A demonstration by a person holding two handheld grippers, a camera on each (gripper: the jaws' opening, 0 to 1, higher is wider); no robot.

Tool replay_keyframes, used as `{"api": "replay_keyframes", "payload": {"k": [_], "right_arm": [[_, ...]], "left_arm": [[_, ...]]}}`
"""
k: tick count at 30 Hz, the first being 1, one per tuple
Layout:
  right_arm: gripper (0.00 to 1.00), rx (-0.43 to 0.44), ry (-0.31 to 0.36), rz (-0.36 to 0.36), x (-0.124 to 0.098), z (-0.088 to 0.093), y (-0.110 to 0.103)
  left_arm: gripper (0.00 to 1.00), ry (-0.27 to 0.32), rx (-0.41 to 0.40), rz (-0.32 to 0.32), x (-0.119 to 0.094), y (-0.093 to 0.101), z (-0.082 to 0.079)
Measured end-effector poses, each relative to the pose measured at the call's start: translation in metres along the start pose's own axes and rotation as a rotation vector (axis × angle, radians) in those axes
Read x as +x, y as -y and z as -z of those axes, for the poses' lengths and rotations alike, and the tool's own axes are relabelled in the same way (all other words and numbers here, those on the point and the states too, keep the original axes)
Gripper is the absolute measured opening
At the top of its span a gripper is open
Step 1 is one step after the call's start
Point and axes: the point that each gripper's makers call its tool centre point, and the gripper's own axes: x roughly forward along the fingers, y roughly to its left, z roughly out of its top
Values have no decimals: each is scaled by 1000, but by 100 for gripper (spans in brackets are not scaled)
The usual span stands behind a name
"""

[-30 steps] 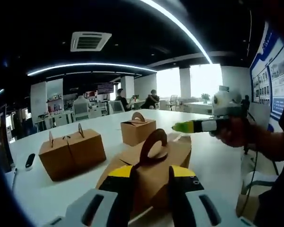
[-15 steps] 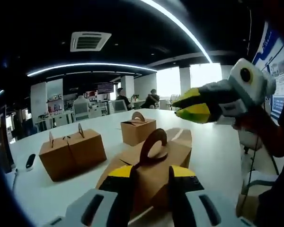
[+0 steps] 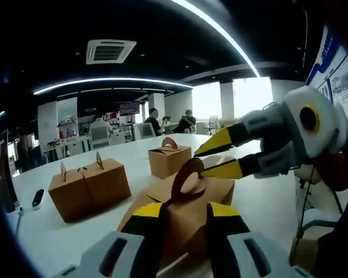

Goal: Pick up one paper box from the group, open the paper box, and remove the item inside

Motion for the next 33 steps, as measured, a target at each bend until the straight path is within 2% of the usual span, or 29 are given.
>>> {"api": "replay_keyframes", "payload": {"k": [18, 27, 33], "right_arm": [[14, 51, -32, -55, 5, 12, -2], [6, 172, -19, -95, 2, 12, 2], [5, 194, -26, -121, 1, 12, -3]], "left_arm": [[31, 15, -9, 2, 0, 0, 0], [31, 19, -16, 2, 0, 0, 0], [31, 23, -17, 3, -1, 0, 0]]}}
